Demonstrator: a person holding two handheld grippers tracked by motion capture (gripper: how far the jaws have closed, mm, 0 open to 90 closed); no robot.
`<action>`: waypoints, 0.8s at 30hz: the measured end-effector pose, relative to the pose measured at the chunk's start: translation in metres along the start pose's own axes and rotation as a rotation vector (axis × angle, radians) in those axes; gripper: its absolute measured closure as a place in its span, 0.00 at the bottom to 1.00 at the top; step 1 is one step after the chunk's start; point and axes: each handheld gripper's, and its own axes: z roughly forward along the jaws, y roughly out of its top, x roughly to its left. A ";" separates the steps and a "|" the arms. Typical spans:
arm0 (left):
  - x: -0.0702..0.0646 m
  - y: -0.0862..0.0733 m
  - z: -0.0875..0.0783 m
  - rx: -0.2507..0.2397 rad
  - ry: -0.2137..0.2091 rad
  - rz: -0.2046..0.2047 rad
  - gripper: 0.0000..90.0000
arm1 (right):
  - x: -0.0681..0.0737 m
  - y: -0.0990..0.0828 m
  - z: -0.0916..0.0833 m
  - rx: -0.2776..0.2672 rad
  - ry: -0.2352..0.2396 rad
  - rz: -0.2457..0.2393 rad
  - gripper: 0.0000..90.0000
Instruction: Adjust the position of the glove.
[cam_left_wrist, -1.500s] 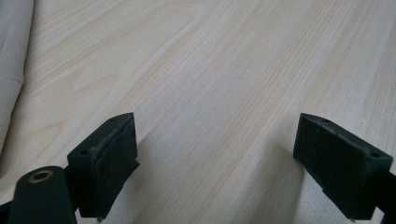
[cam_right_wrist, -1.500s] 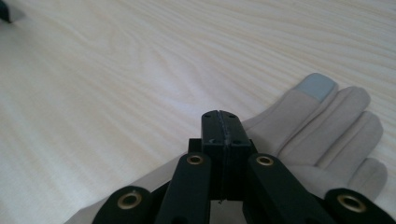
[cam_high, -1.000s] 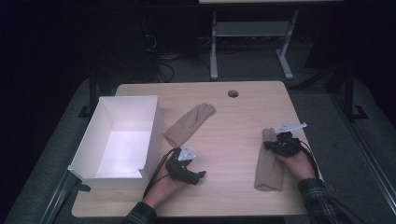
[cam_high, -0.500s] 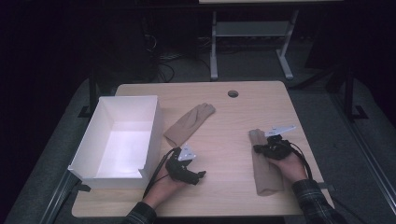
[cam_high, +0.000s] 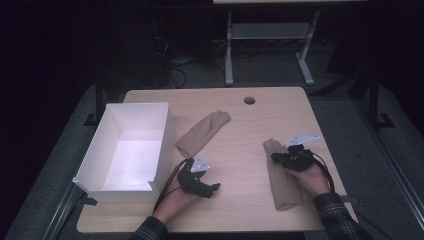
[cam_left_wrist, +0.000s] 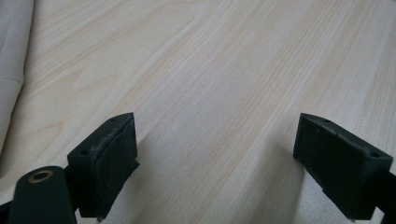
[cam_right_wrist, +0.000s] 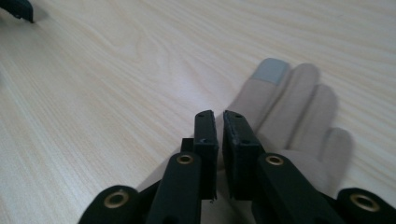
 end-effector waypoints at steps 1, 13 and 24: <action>0.000 0.000 0.000 0.000 0.000 0.000 0.14 | -0.001 -0.001 -0.003 -0.006 -0.003 0.006 0.91; 0.000 0.000 0.000 0.000 0.000 0.000 0.14 | -0.037 -0.030 -0.035 -0.028 -0.123 0.081 0.62; 0.000 0.000 0.000 0.000 0.000 0.000 0.14 | -0.060 -0.044 -0.027 0.002 -0.259 0.139 0.31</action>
